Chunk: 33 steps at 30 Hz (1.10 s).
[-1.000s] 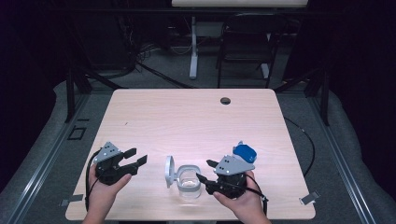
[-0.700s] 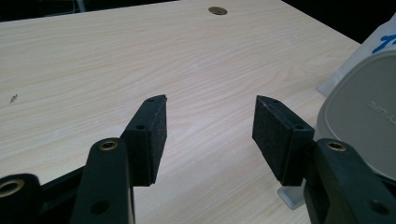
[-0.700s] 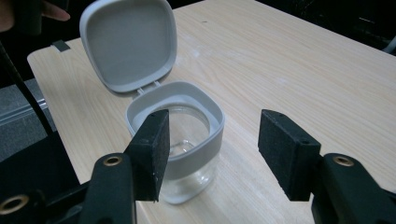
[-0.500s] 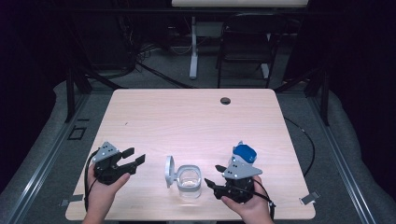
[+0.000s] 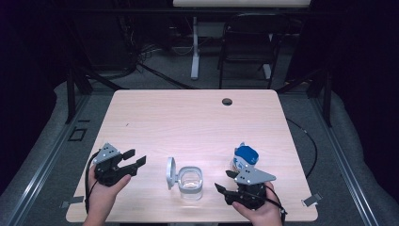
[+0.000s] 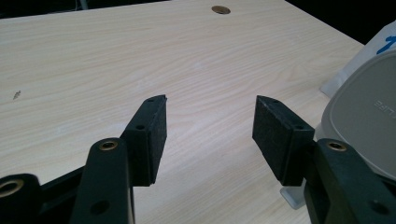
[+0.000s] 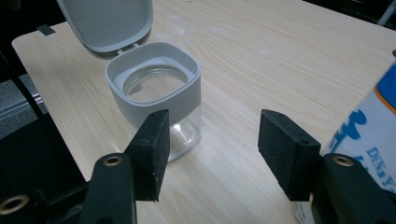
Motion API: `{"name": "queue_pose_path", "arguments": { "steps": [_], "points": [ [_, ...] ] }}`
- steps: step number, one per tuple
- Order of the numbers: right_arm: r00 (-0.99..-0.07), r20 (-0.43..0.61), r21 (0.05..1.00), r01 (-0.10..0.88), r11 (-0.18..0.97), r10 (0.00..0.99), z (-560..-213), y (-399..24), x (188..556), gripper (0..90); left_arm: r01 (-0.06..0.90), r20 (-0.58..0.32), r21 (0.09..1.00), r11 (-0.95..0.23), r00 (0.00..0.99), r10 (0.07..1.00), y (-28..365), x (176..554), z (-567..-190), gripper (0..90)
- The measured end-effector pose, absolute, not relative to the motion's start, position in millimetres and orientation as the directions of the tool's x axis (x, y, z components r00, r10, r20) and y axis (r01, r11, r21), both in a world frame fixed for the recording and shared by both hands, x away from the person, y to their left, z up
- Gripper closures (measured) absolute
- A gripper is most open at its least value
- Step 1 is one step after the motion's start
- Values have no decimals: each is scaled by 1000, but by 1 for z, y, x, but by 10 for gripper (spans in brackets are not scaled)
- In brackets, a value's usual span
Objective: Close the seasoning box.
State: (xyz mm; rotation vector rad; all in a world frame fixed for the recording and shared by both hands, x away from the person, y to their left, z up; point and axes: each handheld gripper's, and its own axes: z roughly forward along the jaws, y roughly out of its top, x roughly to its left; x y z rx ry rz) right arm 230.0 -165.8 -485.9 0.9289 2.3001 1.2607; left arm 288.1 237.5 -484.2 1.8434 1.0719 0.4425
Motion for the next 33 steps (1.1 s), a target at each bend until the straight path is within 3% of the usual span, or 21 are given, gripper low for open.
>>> {"name": "queue_pose_path", "arguments": {
  "steps": [17,33],
  "points": [
    [-621,8,833,438,338,784,-493,-220,214,435,497,-144,849,-181,547,825,239,289,-486,455],
    [-512,-5,838,466,283,859,-491,-238,231,410,502,-148,846,-179,543,826,240,290,-487,455]
  ]
}}
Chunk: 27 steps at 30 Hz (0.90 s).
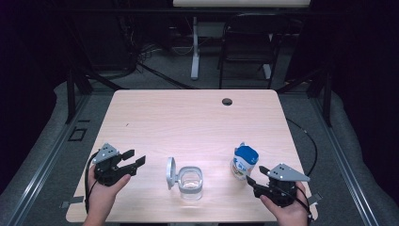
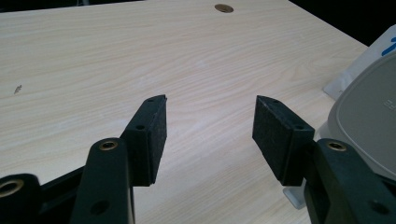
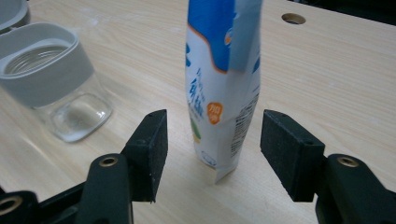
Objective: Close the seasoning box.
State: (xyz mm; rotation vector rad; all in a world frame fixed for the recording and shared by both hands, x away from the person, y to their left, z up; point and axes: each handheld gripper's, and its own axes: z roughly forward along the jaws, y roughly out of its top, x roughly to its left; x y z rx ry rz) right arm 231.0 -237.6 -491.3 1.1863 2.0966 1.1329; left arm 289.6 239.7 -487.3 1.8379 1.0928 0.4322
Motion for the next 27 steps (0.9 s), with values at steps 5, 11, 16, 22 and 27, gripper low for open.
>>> {"name": "queue_pose_path", "arguments": {
  "steps": [5,11,16,22,27],
  "points": [
    [-496,-7,839,470,275,868,-491,-236,241,405,500,-149,848,-177,544,826,240,290,-488,455],
    [-484,-34,831,472,294,874,-494,-228,250,393,502,-151,847,-175,543,826,241,290,-488,455],
    [-476,-39,832,472,293,878,-496,-224,254,392,503,-154,847,-172,542,826,242,290,-488,455],
    [-471,-34,828,481,289,881,-500,-224,259,389,507,-157,845,-171,540,827,241,291,-488,454],
    [-465,-29,831,481,280,885,-504,-222,263,386,506,-153,845,-174,541,827,242,291,-489,455]
  ]
}}
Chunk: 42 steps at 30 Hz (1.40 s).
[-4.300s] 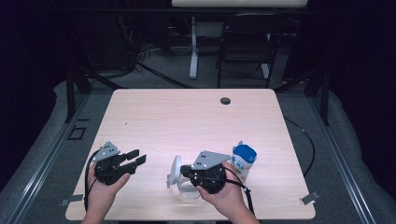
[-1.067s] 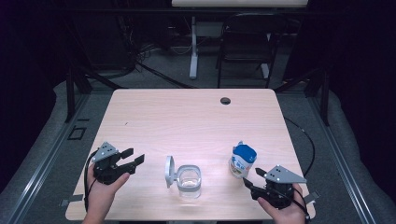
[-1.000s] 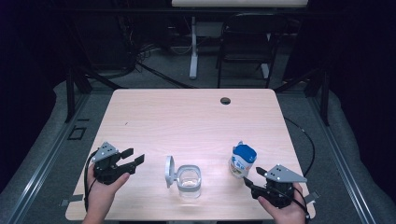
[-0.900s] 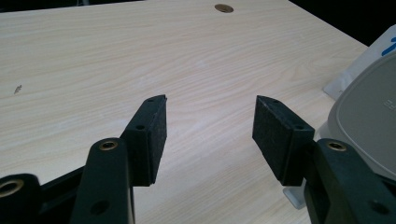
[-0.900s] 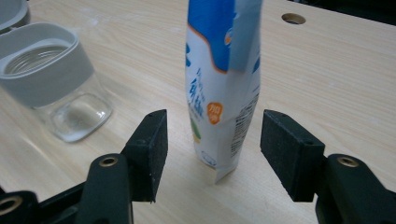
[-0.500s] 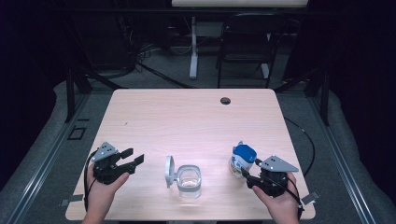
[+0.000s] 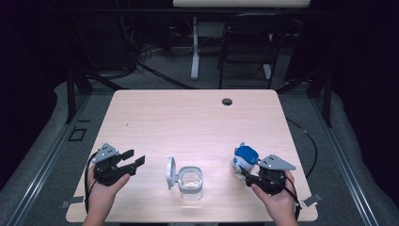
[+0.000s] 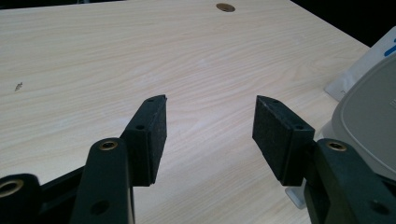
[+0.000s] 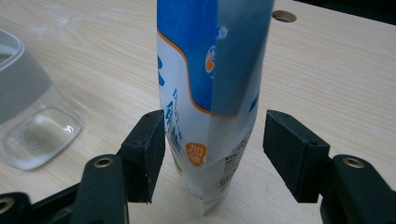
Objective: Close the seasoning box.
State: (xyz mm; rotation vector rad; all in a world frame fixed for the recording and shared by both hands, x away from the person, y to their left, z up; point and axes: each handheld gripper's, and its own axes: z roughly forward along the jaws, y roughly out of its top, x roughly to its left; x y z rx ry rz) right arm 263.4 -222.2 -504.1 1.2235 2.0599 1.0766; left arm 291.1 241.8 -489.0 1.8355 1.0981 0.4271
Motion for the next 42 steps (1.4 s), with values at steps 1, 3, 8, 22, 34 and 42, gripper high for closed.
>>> {"name": "queue_pose_path", "arguments": {
  "steps": [1,3,8,22,34,42],
  "points": [
    [-464,-30,828,485,283,885,-505,-222,264,385,507,-153,844,-175,541,827,242,291,-489,454],
    [-458,-31,828,486,279,888,-507,-221,266,385,507,-153,844,-176,541,827,242,291,-489,454],
    [-462,-30,831,481,279,886,-511,-218,269,386,509,-152,842,-178,540,828,242,291,-489,455],
    [-456,-63,828,472,301,888,-523,-207,276,357,508,-157,844,-169,537,829,243,292,-491,455],
    [-449,-75,848,441,294,890,-533,-207,275,349,509,-154,843,-172,536,830,244,292,-490,455],
    [-450,-58,849,447,281,891,-548,-210,276,343,511,-158,843,-169,534,830,244,293,-492,455]
  ]
}}
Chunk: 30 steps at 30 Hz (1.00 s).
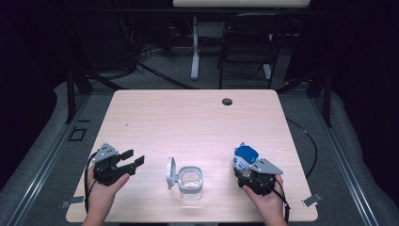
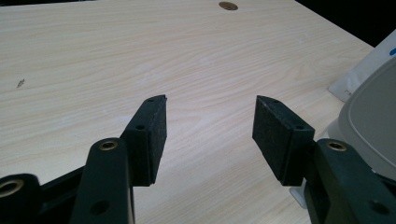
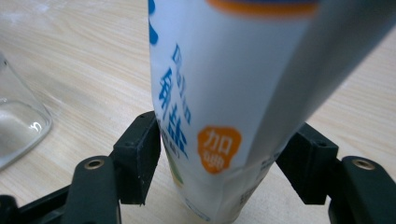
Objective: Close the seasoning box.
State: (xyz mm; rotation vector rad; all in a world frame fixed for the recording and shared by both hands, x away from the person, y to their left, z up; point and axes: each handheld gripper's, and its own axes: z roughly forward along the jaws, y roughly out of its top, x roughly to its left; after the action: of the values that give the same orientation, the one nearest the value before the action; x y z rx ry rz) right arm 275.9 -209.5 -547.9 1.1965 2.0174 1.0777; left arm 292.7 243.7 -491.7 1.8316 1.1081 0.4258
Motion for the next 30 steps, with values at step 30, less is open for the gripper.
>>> {"name": "queue_pose_path", "arguments": {
  "steps": [30],
  "points": [
    [-440,-39,841,470,268,897,-571,-207,287,335,531,-163,834,-149,495,853,259,285,-496,455]
  ]
}}
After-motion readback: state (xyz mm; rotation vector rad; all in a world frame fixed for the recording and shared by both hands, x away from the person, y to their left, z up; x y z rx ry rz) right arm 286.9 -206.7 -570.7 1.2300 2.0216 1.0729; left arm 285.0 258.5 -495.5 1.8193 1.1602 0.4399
